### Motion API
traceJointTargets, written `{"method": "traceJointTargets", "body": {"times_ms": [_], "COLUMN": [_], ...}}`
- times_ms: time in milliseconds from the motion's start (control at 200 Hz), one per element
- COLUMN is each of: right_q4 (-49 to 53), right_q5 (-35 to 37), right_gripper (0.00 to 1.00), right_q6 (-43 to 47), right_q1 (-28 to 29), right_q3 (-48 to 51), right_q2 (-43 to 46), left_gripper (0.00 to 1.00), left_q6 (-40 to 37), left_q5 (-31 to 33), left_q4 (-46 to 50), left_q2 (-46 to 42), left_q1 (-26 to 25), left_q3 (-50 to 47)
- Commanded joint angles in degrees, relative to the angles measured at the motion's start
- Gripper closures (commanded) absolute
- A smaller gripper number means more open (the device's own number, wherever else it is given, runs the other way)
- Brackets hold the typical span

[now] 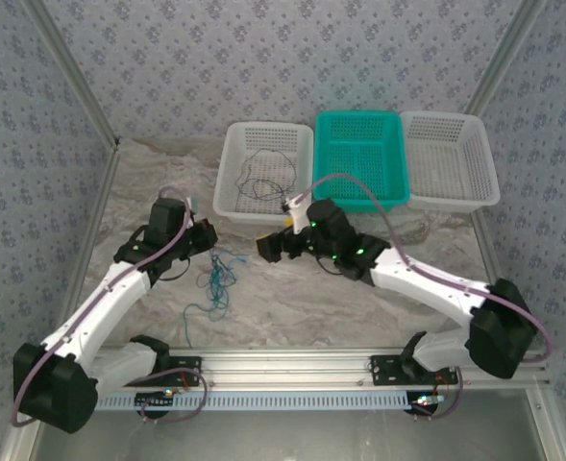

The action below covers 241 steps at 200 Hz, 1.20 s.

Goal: Untangle the cables

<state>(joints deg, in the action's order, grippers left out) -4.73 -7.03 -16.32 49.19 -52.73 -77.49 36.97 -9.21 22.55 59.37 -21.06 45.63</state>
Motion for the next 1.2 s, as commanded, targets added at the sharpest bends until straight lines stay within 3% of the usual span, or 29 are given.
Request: {"method": "traceJointTargets", "body": {"times_ms": [0,175,375,465,615,685,969,1199], "right_q4": [-19.0,-27.9,-41.7,-42.6,-41.5,-42.6,-36.8,-39.7], "right_q5": [2.7,-7.3,-7.8,-8.3,-8.9,-8.5,-4.6,-0.9], "right_gripper": [0.00,0.00,0.02,0.12,0.52,0.62,0.62,0.63], "right_q6": [7.7,11.5,11.7,10.9,9.1,7.5,4.4,0.7], "right_q1": [3.0,3.7,4.1,4.6,5.1,5.1,4.8,4.1], "right_q3": [3.2,1.6,0.4,-1.8,-2.1,0.3,9.5,15.4], "right_q2": [-4.0,-12.8,-23.8,-28.3,-32.8,-33.1,-29.9,-28.0], "left_gripper": [1.00,1.00,1.00,1.00,1.00,1.00,1.00,1.00], "left_q6": [2.2,2.3,4.3,4.8,5.3,4.8,-2.8,-6.6], "left_q5": [-5.5,-7.6,-8.6,-8.8,-8.2,-7.6,2.3,9.8], "left_q4": [-2.5,-2.7,-3.8,-3.3,-1.8,-0.7,9.0,10.2], "left_q2": [-1.7,-2.5,-4.3,-4.8,-6.4,-7.4,-11.0,-12.5], "left_q1": [-1.2,-3.6,-5.0,-5.1,-4.7,-4.0,3.6,4.4], "left_q3": [3.4,4.8,6.9,8.7,11.7,13.5,25.4,30.5]}}
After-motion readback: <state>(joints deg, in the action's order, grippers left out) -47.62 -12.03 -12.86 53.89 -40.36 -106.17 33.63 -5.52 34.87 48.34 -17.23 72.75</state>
